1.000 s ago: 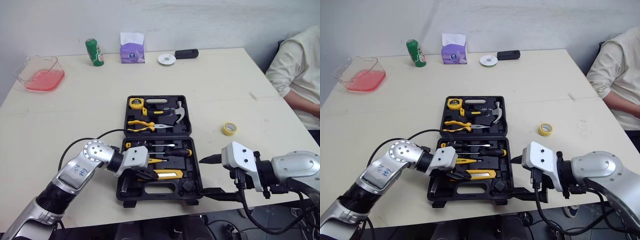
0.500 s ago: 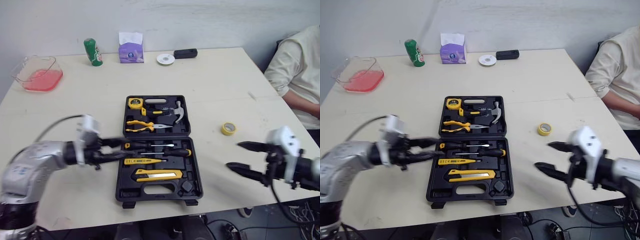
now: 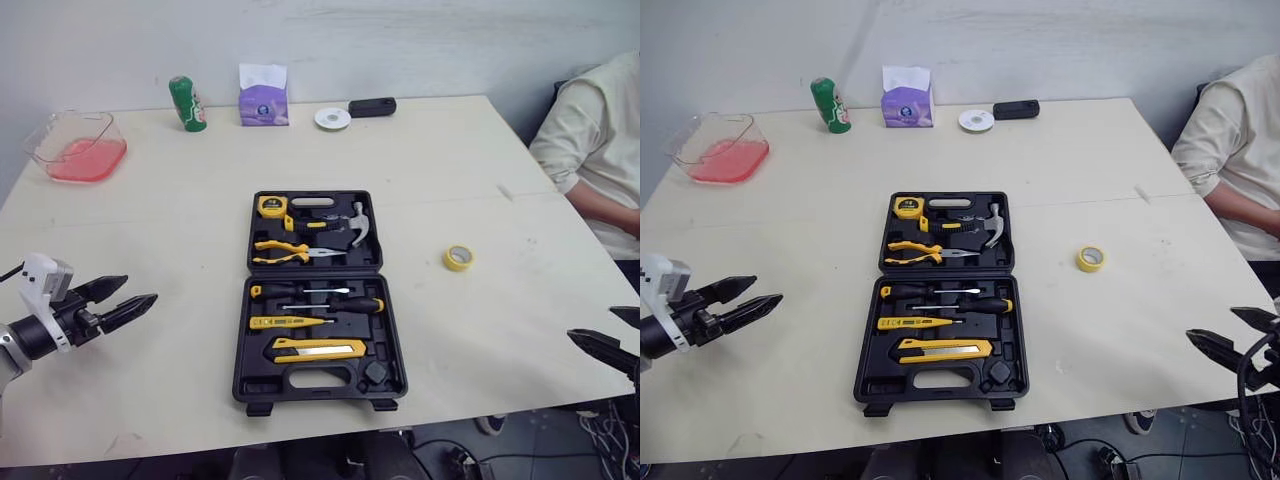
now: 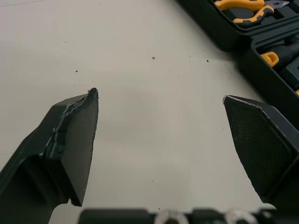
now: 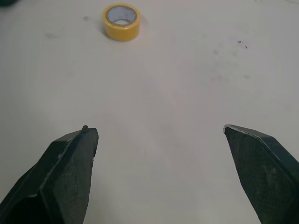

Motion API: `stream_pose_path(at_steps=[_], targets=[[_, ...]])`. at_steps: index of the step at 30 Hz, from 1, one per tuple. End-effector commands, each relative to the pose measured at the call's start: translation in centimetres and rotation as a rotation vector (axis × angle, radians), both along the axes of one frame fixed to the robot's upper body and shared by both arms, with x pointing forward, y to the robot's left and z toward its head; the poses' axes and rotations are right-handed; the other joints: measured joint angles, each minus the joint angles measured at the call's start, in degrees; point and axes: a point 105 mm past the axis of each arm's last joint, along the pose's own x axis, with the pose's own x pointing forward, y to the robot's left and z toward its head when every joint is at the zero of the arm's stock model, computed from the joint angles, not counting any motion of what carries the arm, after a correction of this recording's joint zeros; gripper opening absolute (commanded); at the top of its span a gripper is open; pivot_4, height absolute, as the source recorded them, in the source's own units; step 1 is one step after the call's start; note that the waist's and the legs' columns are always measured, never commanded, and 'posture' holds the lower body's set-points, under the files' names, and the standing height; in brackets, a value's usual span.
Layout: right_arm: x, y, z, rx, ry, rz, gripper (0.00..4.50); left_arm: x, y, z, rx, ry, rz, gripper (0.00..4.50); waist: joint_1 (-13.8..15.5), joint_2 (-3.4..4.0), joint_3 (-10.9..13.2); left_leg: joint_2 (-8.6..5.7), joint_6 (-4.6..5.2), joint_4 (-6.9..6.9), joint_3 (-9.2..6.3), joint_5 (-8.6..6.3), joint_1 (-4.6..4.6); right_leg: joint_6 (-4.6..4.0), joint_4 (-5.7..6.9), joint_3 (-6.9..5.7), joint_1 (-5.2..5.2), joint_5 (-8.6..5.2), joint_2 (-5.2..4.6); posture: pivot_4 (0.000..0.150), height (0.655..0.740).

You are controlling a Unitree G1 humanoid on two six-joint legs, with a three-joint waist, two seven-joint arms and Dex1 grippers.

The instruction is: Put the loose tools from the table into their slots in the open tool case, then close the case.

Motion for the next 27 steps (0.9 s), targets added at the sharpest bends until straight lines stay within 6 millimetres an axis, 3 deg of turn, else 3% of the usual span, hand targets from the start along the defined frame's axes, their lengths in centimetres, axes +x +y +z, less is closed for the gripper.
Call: stream_pose_path(at_steps=[1, 3, 7, 8, 10, 18, 22, 27], targets=[[1.5, 1.6, 1.6, -0.092, -0.014, 0.139, 4.5, -0.1, -5.4, 3.4, 0.033, -0.078, -0.273, 4.48, -0.04, 0.0, 0.0, 0.0, -0.01, 0.0, 0.0, 0.0, 0.0, 0.0, 0.0, 0.0, 0.0, 0.0, -0.01, 0.15, 0.7244], [2.5, 2.6, 1.9, -0.154, 0.036, 0.252, 4.5, -0.4, -8.3, 4.7, 0.054, -0.107, -0.425, 4.48, -0.07, 0.05, 0.03, -0.04, -0.05, 0.0, 0.01, 0.02, -0.01, 0.01, 0.01, 0.01, 0.0, 0.02, 0.06, 0.15, 0.7244], [3.7, 3.7, 2.3, -0.234, 0.131, 0.405, 4.5, -1.1, -11.8, 6.5, 0.064, -0.159, -0.616, 4.48, -0.2, 0.3, 0.15, -0.19, -0.43, -0.04, 0.05, 0.2, 0.02, 0.01, 0.02, 0.05, -0.01, 0.02, 0.17, 0.15, 0.7244], [5.1, 4.6, 2.2, -0.284, 0.16, 0.466, 4.5, -1.5, -14.0, 7.7, 0.055, -0.199, -0.732, 4.48, -0.34, 0.31, 0.17, -0.16, -0.47, -0.04, 0.05, 0.23, 0.0, 0.0, 0.01, 0.05, -0.02, 0.01, 0.2, 0.15, 0.7244], [7.3, 5.7, 2.4, -0.364, 0.199, 0.532, 4.5, -2.1, -16.5, 9.1, 0.052, -0.249, -0.875, 4.48, -0.86, 0.38, 0.59, -0.17, -0.46, 0.14, 0.13, 0.26, 0.0, 0.01, 0.04, 0.02, -0.01, 0.04, 0.35, 0.15, 0.7244], [13.5, 7.3, 1.5, -0.535, 0.254, 0.571, 4.5, -2.0, -19.8, 10.3, 0.012, -0.322, -0.99, 4.48, -1.49, 0.51, 0.62, -0.43, -0.46, 0.07, 0.2, 0.48, -0.23, 0.16, 0.15, 0.2, -0.36, 0.15, 0.31, 0.15, 0.7244], [13.9, 7.8, 0.7, -0.595, 0.302, 0.636, 3.2, -2.2, -20.4, 9.9, 0.017, -0.327, -1.0, 4.5, -1.39, 0.52, 0.63, -0.45, -0.47, 0.12, 0.25, 0.52, -0.34, 0.15, 0.35, 0.26, -0.6, 0.14, 0.26, 0.15, 0.7244], [14.9, 9.0, 0.5, -0.622, 0.291, 0.669, 3.2, -2.3, -20.8, 9.9, 0.004, -0.329, -1.002, 4.5, -1.49, 0.52, 0.63, -0.49, -0.48, 0.26, 0.24, 0.57, -0.33, 0.14, 0.59, 0.36, -0.65, 0.14, 0.22, 0.15, 0.7244]])
